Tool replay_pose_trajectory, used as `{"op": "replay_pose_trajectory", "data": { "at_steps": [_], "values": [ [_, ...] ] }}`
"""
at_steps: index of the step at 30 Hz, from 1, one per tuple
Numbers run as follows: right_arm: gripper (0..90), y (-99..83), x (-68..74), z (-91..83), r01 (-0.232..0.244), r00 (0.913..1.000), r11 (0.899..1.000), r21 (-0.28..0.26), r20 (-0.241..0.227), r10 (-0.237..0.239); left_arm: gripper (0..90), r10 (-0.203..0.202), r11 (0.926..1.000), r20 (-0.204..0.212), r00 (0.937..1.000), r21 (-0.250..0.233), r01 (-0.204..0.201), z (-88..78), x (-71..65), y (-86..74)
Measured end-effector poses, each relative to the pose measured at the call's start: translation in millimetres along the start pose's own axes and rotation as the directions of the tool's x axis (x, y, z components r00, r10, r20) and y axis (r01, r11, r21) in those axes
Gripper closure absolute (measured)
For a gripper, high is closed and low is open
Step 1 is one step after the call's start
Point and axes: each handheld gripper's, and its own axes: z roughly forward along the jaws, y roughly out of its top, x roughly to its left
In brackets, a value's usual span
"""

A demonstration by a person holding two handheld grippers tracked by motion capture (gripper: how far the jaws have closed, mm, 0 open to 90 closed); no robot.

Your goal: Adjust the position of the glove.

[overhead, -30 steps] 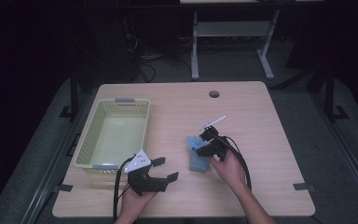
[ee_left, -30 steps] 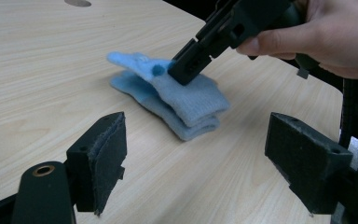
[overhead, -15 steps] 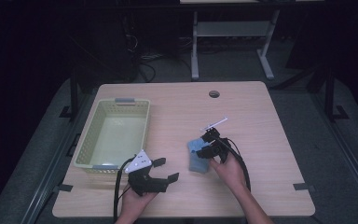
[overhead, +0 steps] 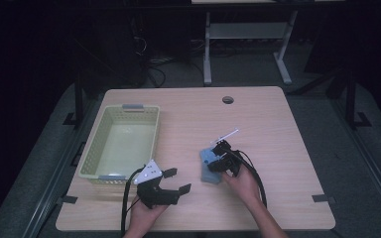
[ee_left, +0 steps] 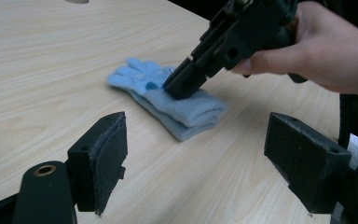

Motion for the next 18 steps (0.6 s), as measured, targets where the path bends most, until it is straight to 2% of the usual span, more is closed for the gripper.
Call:
{"op": "replay_pose_trajectory", "data": {
  "at_steps": [3, 5, 6, 9, 13, 18],
  "values": [
    [69.8, -2.7, -3.6, -8.0, -0.017, 0.9998, 0.999, -0.030, -0.013, 0.017, 22.7, -0.001, 0.9999, 0.005, 1.0000, 0.015, 0.000, 1.4, 1.1, 0.3],
    [66.2, -5.2, -6.3, -12.1, -0.038, 0.9990, 0.998, -0.042, -0.024, 0.037, 23.5, -0.034, 0.9993, 0.015, 0.9993, 0.018, 0.034, 2.8, 1.4, 1.3],
    [65.5, -6.8, -7.5, -14.7, -0.047, 0.9985, 0.998, -0.050, -0.029, 0.046, 23.8, -0.070, 0.9975, 0.030, 0.9971, 0.015, 0.069, 5.0, 1.7, 2.3],
    [62.8, -12.5, -13.0, -23.1, -0.073, 0.9967, 0.994, -0.080, -0.042, 0.069, 24.1, -0.114, 0.9932, 0.032, 0.9930, 0.029, 0.113, 10.4, 1.7, 5.5],
    [57.3, -22.1, -21.7, -31.4, -0.112, 0.9925, 0.988, -0.110, -0.063, 0.105, 24.7, -0.145, 0.9887, 0.034, 0.9888, 0.042, 0.144, 18.9, 2.2, 10.8],
    [51.3, -38.0, -34.5, -32.4, -0.210, 0.9731, 0.968, -0.138, -0.126, 0.193, 25.0, -0.213, 0.9753, 0.036, 0.9764, 0.067, 0.210, 33.5, 7.7, 18.0]
  ]
}}
